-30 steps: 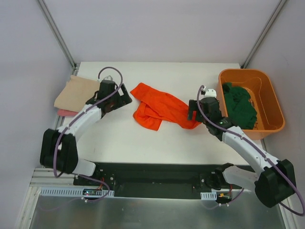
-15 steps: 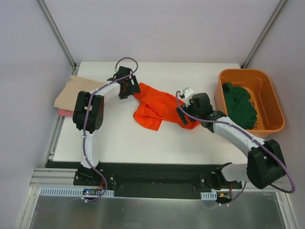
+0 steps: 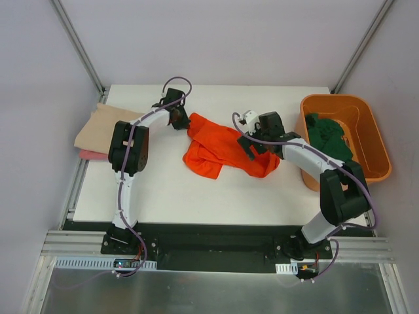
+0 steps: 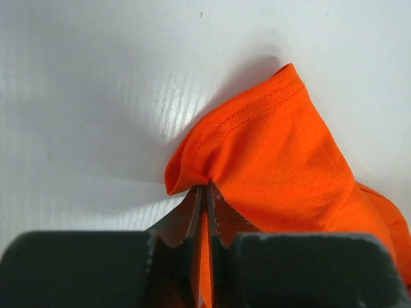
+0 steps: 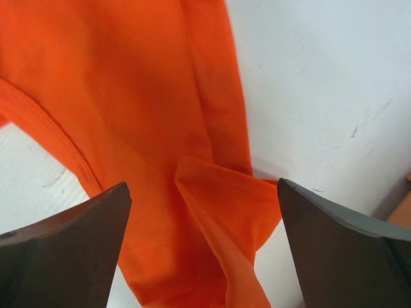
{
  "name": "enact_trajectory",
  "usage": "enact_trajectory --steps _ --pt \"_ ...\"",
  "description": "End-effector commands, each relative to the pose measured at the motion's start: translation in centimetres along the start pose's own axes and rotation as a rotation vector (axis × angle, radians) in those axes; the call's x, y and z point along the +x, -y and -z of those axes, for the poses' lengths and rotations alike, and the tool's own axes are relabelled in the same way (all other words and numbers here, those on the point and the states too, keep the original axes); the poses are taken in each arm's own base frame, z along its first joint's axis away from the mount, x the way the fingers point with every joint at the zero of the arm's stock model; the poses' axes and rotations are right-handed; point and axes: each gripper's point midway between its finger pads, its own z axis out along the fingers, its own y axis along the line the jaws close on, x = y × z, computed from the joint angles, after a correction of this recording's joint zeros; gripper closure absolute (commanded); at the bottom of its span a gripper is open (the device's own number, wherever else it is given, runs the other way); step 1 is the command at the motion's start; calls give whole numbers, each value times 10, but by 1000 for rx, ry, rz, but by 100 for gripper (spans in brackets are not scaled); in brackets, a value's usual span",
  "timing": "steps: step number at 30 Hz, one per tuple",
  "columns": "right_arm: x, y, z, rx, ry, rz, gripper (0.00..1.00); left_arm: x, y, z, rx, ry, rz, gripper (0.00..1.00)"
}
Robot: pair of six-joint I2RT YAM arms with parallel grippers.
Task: Fold and stack the t-shirts
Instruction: Flatten out the tshirt
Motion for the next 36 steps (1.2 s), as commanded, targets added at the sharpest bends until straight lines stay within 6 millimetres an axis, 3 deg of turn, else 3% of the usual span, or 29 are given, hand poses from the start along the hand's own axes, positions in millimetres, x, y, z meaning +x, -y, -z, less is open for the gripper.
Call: enact_trajectory --steps 1,4,8,10,13,15,19,21,23,25,30,33,36 --pt "15 -17 2 -133 -99 82 1 6 -7 0 -32 -43 -7 100" --pt "25 -19 1 -139 -140 76 4 2 -8 11 -45 -20 -14 100" --pt "47 7 -2 9 -262 86 7 -6 -8 32 -52 19 -42 100" --pt "56 14 -3 50 -319 80 17 -8 -2 41 -26 24 -77 100" --pt "51 24 -4 111 -308 64 37 -11 6 57 14 31 -104 100" --pt "37 33 0 169 -243 33 60 -13 7 70 19 50 -114 100" --pt "7 29 14 166 -67 -32 62 -16 10 94 36 79 -131 100" --pt "2 29 22 174 -40 -50 75 -16 10 105 40 93 -131 100" --pt "7 34 30 207 -50 -60 98 -16 8 115 33 110 -135 100" --pt "8 41 41 260 -42 -96 100 -22 8 133 36 149 -140 100" --pt "-26 47 90 307 149 -208 100 -40 21 198 92 279 -162 100" --pt "-49 58 146 379 314 -299 100 -51 25 250 126 392 -174 100" --pt "-67 58 206 385 496 -394 100 -58 24 312 156 531 -173 100"
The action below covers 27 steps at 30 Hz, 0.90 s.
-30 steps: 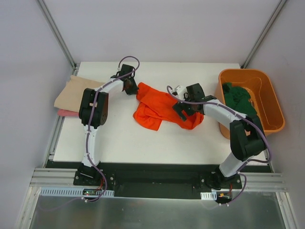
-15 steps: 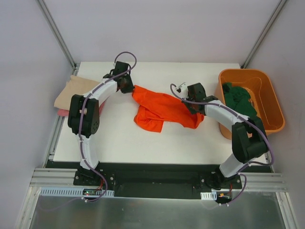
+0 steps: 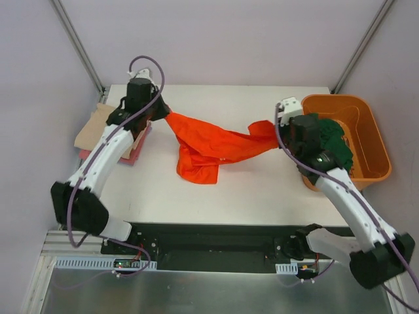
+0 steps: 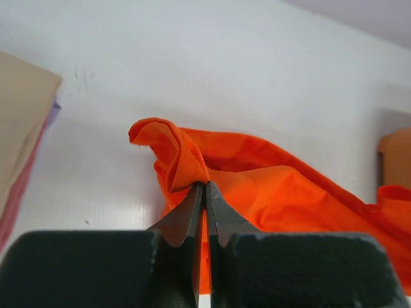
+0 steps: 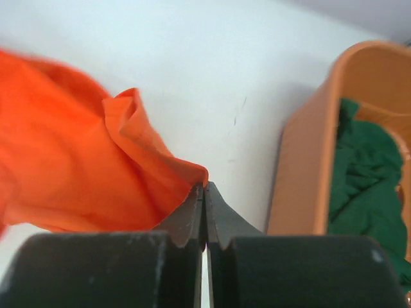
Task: Fold and stack the t-shirts
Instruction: Flatten out the tshirt
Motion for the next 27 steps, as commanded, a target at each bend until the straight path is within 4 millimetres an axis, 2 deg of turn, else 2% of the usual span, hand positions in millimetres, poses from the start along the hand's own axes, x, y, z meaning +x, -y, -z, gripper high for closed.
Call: enact_trajectory --steps 1,5,8,12,15,17,20,23,27 --pt "-66 25 84 34 315 -230 100 -53 6 94 30 264 -28 100" --pt "-102 28 157 -62 512 -307 100 -75 6 185 85 479 -28 100" --pt "-123 46 212 -42 634 -374 99 -87 10 252 148 630 -38 100" --pt "-151 65 283 -49 782 -392 100 -97 24 323 271 761 -42 100" --pt "-173 56 325 -162 852 -373 100 -98 44 364 393 811 -98 100" --pt "-186 54 339 -199 872 -355 100 -103 54 377 438 827 -123 100" --pt "-200 68 331 -120 845 -364 100 -118 60 377 424 839 -126 100" --pt "-205 86 305 6 789 -369 100 -140 56 351 327 833 -118 100" --pt "-201 97 249 140 695 -353 100 -168 41 300 143 808 -119 100"
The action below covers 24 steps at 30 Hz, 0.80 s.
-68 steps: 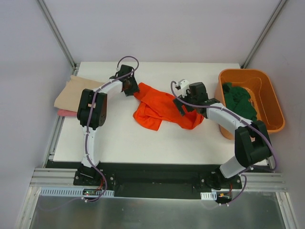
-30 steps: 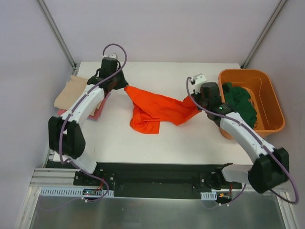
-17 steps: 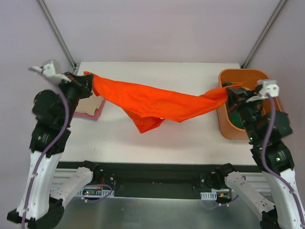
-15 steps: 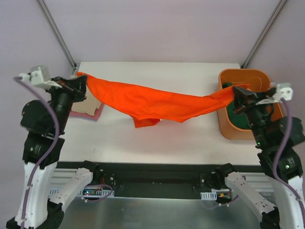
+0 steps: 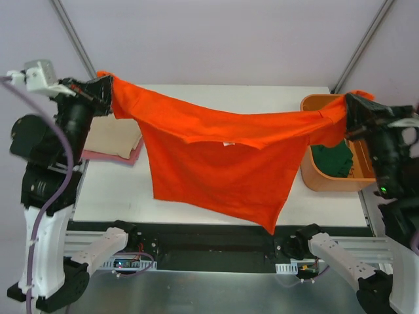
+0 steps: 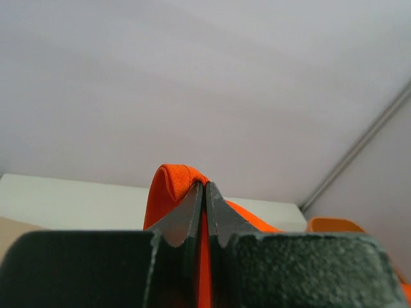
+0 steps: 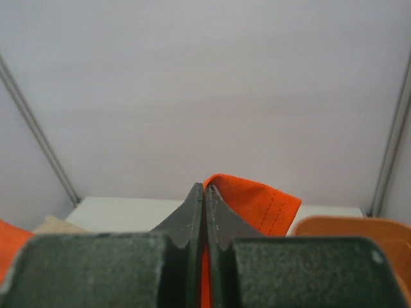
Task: Fold and stack the t-shirts
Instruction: Flatten out the tshirt
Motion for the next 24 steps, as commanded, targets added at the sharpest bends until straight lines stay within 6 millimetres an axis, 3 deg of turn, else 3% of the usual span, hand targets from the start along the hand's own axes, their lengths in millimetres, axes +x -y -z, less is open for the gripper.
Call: enact_trajectory --steps 1,4,7,9,12,15,17,19,22,24 --pt "74 29 -58 177 -164 114 99 30 -40 -66 -182 -63 -119 100" --pt "98 33 -92 203 -204 134 100 42 -53 -105 -239 -99 -181 100" --pt "108 47 -126 268 -190 134 100 52 -62 -148 -239 -132 -216 100" --pt "102 54 -149 286 -172 108 100 47 -66 -170 -237 -143 -209 100" --pt "85 51 -182 251 -140 71 100 21 -56 -189 -177 -119 -186 100" --pt "61 49 -186 244 -118 59 100 -14 -44 -185 -146 -48 -182 100" --pt "58 48 -178 231 -123 49 100 -21 -40 -174 -137 -37 -172 100" --pt "77 55 -168 239 -161 35 99 -17 -42 -156 -150 -54 -162 100" --pt "110 66 -145 258 -220 33 100 31 -67 -125 -233 -162 -123 100" --pt "155 74 -126 267 -313 41 100 75 -83 -89 -286 -251 -64 100"
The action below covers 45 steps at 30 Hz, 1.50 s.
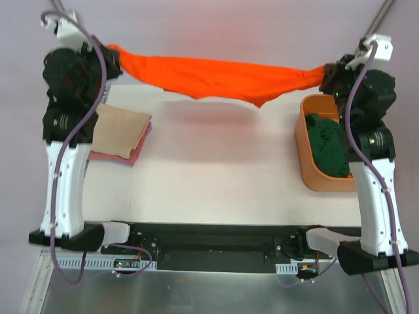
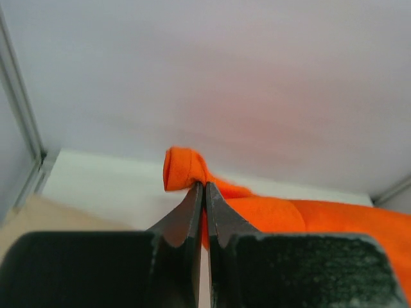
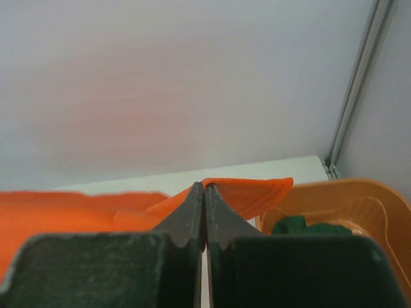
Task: Fold and stack the t-shirts
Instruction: Flatten out the tshirt
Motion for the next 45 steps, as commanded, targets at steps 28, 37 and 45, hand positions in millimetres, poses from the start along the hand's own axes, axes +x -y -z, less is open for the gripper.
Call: enact_trajectory --steps 28,37,45 --pt "275 -20 73 -106 -618 -83 4 389 -31 215 3 -799 594 1" --pt "363 -87 143 -182 -846 -183 4 342 5 165 133 -751 512 1" --pt "445 -72 171 -38 -1097 -118 4 415 41 94 170 -963 408 1"
